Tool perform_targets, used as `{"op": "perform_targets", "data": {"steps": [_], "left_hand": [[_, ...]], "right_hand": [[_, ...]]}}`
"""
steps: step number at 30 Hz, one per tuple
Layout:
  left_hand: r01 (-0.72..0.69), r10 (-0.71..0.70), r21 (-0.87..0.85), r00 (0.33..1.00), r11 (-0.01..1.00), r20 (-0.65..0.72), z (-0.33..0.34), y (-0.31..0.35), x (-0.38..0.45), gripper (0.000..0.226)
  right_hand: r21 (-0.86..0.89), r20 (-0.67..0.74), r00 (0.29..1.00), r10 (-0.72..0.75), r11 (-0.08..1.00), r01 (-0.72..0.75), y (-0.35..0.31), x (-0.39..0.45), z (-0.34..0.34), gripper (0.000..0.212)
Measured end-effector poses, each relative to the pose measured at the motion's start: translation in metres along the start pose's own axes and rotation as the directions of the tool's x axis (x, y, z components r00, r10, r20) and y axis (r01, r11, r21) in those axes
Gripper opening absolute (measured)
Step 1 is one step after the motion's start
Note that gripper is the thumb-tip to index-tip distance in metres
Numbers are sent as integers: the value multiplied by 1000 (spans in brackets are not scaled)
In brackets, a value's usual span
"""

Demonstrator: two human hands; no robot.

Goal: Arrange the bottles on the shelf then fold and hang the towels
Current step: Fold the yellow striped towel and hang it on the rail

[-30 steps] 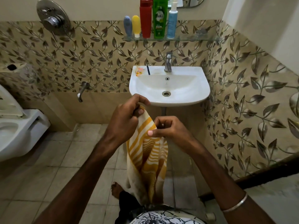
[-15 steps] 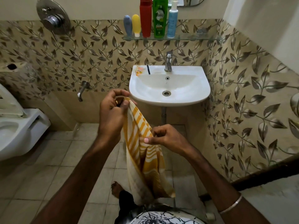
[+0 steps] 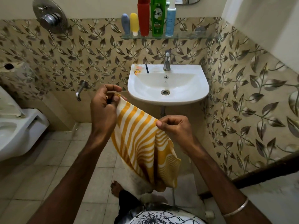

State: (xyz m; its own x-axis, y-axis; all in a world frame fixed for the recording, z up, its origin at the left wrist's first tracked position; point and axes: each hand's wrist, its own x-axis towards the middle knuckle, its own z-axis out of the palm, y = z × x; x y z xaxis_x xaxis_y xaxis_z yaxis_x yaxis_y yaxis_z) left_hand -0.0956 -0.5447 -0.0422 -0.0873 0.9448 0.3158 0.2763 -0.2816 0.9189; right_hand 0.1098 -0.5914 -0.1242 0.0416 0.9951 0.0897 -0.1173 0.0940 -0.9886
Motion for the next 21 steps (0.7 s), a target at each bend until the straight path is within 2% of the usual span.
{"op": "perform_targets", "data": {"steps": [2,5,7,11,15,18,19,21], "left_hand": [[4,-4,-27,1000,1000,-19,1,2,0,31],[33,-37,-126,999,991,-36,4,7,-1,31],[36,-42,-165,999,986,-31,4,9,-2,30],[57,-68,-223,997,973,-43,-2,8,2,30],[106,-126,-275,990,956,-57,-4,6,5,31],[141,-170,-363,984,921,-49,-6,3,8,33],[122,-144,-371,989,921,-31,-8,2,10,31],[33,-22,-289,999,957,41,-10,1,11,22]], "right_hand": [[-13,79,996,43,999,-42,-2,-1,-2,26],[-121,237,968,89,991,-61,0,-3,-3,17],[-206,287,949,130,976,-72,7,-4,-6,17],[-263,254,955,155,961,-86,21,-6,-15,37],[-185,177,979,105,980,-72,20,-4,-20,24],[-103,114,993,28,995,-17,18,-1,-18,38],[-90,107,994,12,996,-3,17,-2,-16,42],[-91,125,992,-16,995,28,12,-2,-12,37]]}}
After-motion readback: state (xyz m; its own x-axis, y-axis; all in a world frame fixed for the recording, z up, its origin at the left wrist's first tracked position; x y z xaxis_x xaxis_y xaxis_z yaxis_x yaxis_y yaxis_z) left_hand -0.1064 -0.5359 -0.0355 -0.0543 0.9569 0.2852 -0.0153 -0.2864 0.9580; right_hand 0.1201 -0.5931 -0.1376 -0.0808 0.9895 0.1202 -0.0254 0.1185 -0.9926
